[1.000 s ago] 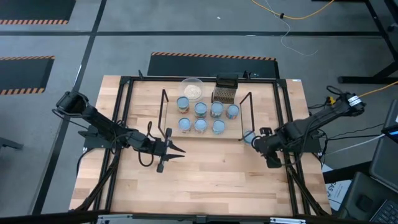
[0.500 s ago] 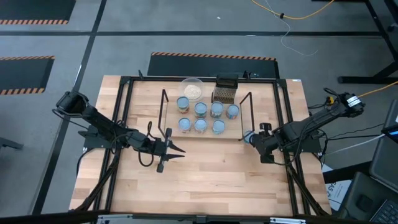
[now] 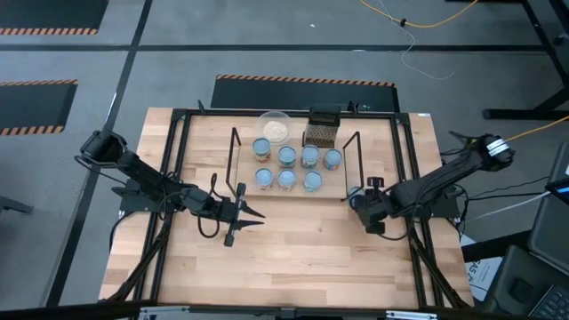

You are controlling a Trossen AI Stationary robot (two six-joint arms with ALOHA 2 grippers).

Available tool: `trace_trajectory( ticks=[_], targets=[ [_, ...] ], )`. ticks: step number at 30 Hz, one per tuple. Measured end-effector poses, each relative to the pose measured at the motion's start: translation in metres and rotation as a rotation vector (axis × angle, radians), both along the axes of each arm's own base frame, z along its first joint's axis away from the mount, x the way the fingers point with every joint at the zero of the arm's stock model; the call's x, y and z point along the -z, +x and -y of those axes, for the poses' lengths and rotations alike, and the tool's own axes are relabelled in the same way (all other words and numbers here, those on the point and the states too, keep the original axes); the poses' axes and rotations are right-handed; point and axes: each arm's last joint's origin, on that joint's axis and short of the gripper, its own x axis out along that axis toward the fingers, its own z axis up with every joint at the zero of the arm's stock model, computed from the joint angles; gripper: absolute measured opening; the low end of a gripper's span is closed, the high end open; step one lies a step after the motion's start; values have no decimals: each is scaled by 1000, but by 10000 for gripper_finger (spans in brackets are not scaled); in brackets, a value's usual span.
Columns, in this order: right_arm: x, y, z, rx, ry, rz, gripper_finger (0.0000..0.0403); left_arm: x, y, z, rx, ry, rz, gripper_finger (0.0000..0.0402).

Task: Pick and place cans onto a shelf
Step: Put the canned tuna on the shelf

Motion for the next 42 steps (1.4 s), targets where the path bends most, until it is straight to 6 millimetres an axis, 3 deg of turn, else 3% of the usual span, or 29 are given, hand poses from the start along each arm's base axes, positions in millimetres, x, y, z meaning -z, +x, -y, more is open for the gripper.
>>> trace_trajectory(
  ticks=[19,36,42],
  targets=[
    [19,10,-2,5,-109,-50,160,0,0,0,0,-1,1,66],
    [19,11,-3,0,-87,-53,30,0,0,0,0,-2,0,66],
    [17,13,-5,-1,-48,-63,23,0,0,0,0,-3,0,66]
  ],
)
